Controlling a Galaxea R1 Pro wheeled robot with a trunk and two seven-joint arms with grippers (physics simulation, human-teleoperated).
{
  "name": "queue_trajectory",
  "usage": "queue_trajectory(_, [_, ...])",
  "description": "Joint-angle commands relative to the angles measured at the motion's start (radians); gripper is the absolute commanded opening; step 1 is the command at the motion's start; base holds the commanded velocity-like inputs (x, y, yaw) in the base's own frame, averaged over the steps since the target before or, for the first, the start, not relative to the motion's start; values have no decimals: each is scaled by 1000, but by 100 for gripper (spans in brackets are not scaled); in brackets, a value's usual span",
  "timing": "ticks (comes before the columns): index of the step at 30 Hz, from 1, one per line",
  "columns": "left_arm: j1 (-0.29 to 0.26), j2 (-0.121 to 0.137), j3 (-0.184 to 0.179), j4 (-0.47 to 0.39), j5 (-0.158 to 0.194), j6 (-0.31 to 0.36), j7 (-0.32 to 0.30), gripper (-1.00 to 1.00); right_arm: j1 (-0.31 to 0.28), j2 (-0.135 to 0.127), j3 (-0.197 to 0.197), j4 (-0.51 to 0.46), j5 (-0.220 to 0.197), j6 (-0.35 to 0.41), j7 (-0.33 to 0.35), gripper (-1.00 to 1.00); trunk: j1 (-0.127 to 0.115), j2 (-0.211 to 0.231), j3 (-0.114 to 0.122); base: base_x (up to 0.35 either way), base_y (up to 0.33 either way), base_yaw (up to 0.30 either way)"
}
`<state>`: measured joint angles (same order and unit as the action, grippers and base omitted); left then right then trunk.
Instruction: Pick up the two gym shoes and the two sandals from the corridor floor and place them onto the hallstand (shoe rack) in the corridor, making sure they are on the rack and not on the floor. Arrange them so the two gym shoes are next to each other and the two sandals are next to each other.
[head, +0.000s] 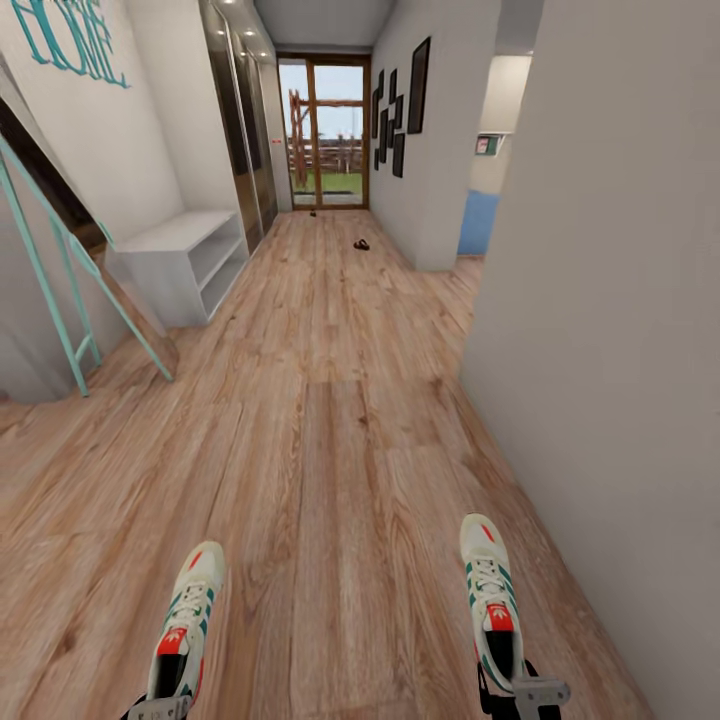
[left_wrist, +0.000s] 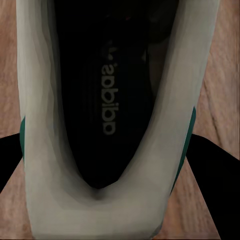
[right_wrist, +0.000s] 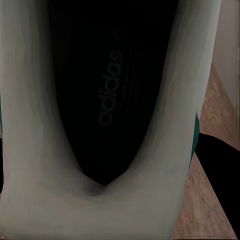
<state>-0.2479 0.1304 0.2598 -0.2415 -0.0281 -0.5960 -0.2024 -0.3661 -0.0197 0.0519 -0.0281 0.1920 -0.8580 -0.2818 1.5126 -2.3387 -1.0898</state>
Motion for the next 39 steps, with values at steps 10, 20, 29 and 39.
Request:
queue_trajectory(10, [-1,0,9,1,-1,-2,-8,-100,1,-1,5,0,9,0,-6,-100,-1,0,-1,-300,-107,0])
queue_trajectory(20, [-1,0,9,1,-1,-2,-8,-100,1,-1,6,1,9,-1,-7,-100,-1,0,-1,-282,-127,105])
queue_trajectory(29, [-1,-1,9,-1,-1,-1,-6,-100,1,0,6,1,9,-1,-7,-100,-1,0,2,-43,-22,269])
queue_trajectory(39, [-1,-2,9,-1,0,-1,-6,-100,1,-2,5,1,9,-1,-7,-100,-8,14,18,-1,0,226])
